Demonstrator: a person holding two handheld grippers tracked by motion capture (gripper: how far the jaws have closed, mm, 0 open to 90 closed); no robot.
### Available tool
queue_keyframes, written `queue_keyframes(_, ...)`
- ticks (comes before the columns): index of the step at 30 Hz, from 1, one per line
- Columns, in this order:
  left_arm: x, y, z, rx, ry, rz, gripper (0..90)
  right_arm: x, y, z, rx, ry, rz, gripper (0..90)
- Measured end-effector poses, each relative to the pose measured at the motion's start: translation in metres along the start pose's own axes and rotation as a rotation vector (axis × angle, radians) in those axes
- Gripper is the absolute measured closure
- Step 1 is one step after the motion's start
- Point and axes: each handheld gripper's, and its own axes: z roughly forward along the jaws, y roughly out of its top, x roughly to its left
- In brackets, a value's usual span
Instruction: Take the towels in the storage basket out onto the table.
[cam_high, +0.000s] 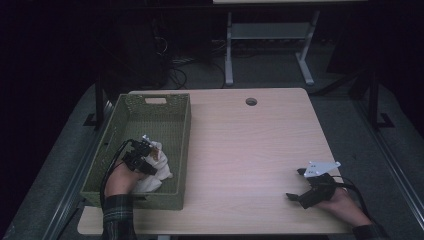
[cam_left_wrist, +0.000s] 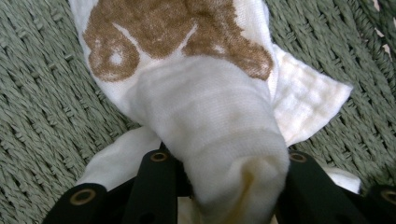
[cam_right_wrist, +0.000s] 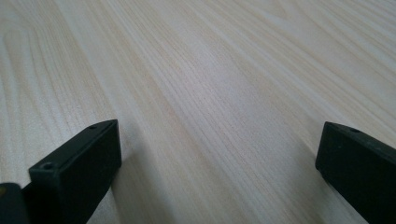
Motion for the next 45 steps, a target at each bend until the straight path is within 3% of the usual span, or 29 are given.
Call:
queue_keyframes(6,0.005,-0.001,-0.011,-0.086,-0.024,-0.042,70.6,0.0,0.0,0.0,0.0,0.0,0.0,0.0)
queue_keyframes(10,0.006,-0.002,-0.018,-0.148,-0.042,-0.049,71.1,0.0,0.0,0.0,0.0,0.0,0.0,0.0)
queue_keyframes(20,0.01,-0.007,-0.042,-0.371,-0.084,-0.076,71.1,0.0,0.0,0.0,0.0,0.0,-0.001,0.0)
queue_keyframes(26,0.012,-0.009,-0.052,-0.477,-0.108,-0.088,71.0,0.0,0.0,0.0,0.0,0.0,-0.001,0.0)
queue_keyframes(29,0.012,-0.009,-0.055,-0.516,-0.106,-0.076,70.9,0.0,0.0,0.0,0.0,0.0,-0.001,0.0)
queue_keyframes(36,0.008,-0.007,-0.066,-0.615,-0.164,-0.067,71.0,0.0,0.0,0.0,0.0,0.0,-0.001,0.0)
queue_keyframes(45,0.0,-0.002,-0.084,-0.695,-0.158,-0.042,71.2,0.0,0.0,0.0,0.0,0.0,0.0,0.0)
